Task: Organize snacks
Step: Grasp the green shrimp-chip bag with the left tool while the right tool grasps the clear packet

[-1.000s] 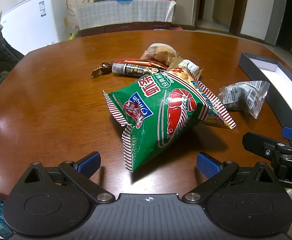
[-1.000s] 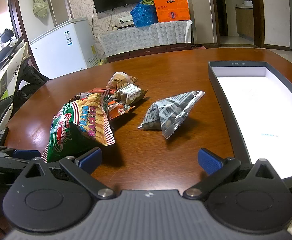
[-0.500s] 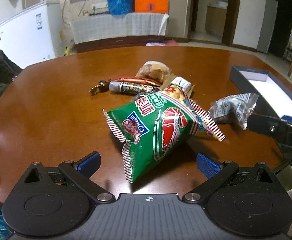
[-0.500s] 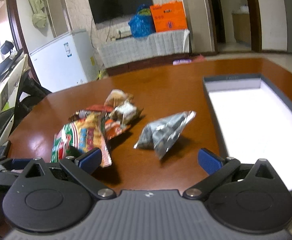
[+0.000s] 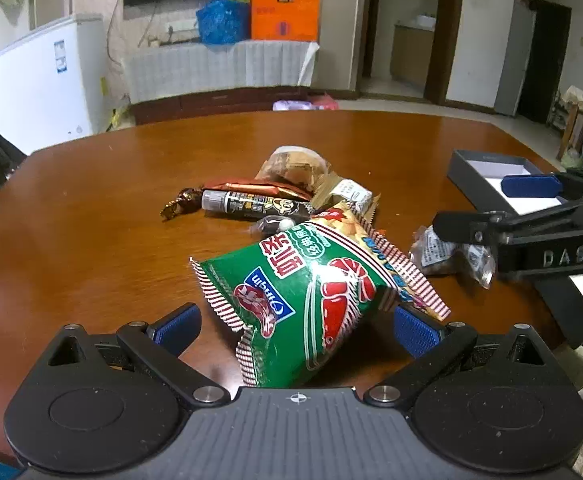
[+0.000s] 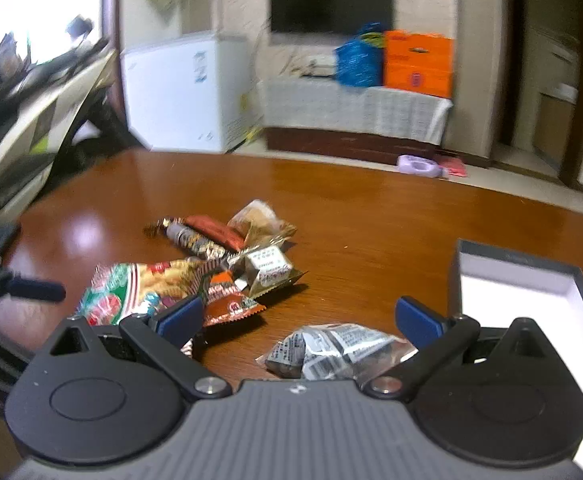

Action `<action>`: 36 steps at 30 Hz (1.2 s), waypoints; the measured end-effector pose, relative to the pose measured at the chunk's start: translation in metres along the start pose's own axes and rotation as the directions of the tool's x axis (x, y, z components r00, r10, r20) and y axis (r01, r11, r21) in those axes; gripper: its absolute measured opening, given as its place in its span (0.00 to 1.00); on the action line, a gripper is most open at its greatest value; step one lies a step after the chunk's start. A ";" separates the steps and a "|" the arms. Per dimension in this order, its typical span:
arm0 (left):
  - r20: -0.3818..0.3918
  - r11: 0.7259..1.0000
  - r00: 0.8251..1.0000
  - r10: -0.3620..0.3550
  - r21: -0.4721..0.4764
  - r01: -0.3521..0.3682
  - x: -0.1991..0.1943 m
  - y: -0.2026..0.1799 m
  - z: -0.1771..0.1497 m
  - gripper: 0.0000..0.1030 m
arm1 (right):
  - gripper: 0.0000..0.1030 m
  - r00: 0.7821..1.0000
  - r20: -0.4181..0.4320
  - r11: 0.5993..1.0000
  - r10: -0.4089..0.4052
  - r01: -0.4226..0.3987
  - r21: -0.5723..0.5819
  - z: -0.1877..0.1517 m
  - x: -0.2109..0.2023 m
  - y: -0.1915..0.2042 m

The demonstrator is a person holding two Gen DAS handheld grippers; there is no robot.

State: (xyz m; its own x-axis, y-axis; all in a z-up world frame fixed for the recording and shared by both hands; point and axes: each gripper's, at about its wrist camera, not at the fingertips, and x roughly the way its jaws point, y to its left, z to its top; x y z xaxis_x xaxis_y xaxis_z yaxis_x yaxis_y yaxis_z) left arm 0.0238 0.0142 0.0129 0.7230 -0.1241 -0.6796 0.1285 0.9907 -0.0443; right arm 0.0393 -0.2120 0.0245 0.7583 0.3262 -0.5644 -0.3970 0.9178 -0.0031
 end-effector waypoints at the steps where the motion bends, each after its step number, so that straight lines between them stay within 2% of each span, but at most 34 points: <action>1: -0.002 1.000 1.000 -0.005 -0.004 0.005 0.002 0.001 0.001 1.00 | 1.00 1.000 -0.011 1.000 0.008 -0.009 -0.027 0.001 0.005 0.001; 7: 0.051 0.994 0.999 0.015 0.106 -0.020 0.014 -0.002 0.010 1.00 | 1.00 0.997 -0.077 0.997 -0.003 -0.003 -0.078 -0.003 0.034 0.000; 11: 0.066 0.984 0.998 -0.019 0.176 0.008 0.021 -0.003 0.015 1.00 | 1.00 0.989 -0.145 0.998 -0.008 -0.001 -0.060 -0.010 0.052 -0.008; 17: -0.003 0.986 0.998 -0.070 0.151 0.070 0.034 -0.003 0.017 1.00 | 1.00 0.974 -0.227 1.000 -0.011 0.009 -0.012 -0.017 0.070 -0.012; 21: -0.006 0.987 0.998 -0.056 0.148 0.057 0.037 -0.003 0.015 0.97 | 0.99 0.974 -0.226 0.999 -0.015 0.024 0.038 -0.015 0.073 -0.017; 23: -0.016 0.988 0.999 -0.052 0.142 0.053 0.040 -0.002 0.015 0.89 | 0.89 0.975 -0.221 0.997 -0.027 0.043 0.071 -0.013 0.072 -0.021; 25: -0.015 0.989 0.998 -0.053 0.140 0.055 0.039 0.000 0.014 0.88 | 0.81 0.973 -0.228 0.993 -0.016 0.043 0.114 -0.013 0.074 -0.026; 29: -0.002 0.987 0.999 -0.044 0.154 0.044 0.038 -0.002 0.013 0.83 | 0.75 0.979 -0.204 0.991 -0.018 0.044 0.124 -0.016 0.071 -0.029; 32: 0.004 0.985 0.999 -0.044 0.165 0.042 0.037 -0.004 0.012 0.80 | 0.67 0.986 -0.169 0.994 -0.014 0.032 0.107 -0.017 0.068 -0.025; 36: 0.011 0.984 0.999 -0.045 0.171 0.042 0.035 -0.005 0.011 0.78 | 0.62 0.988 -0.153 0.997 -0.027 0.038 0.068 -0.018 0.065 -0.019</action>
State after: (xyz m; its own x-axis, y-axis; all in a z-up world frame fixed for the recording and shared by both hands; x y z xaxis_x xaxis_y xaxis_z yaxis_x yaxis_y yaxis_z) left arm 0.0564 0.0042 -0.0026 0.7240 -0.1691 -0.6687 0.2731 0.9605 0.0528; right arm 0.0870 -0.2121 -0.0269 0.6806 0.2630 -0.6838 -0.3320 0.9427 0.0321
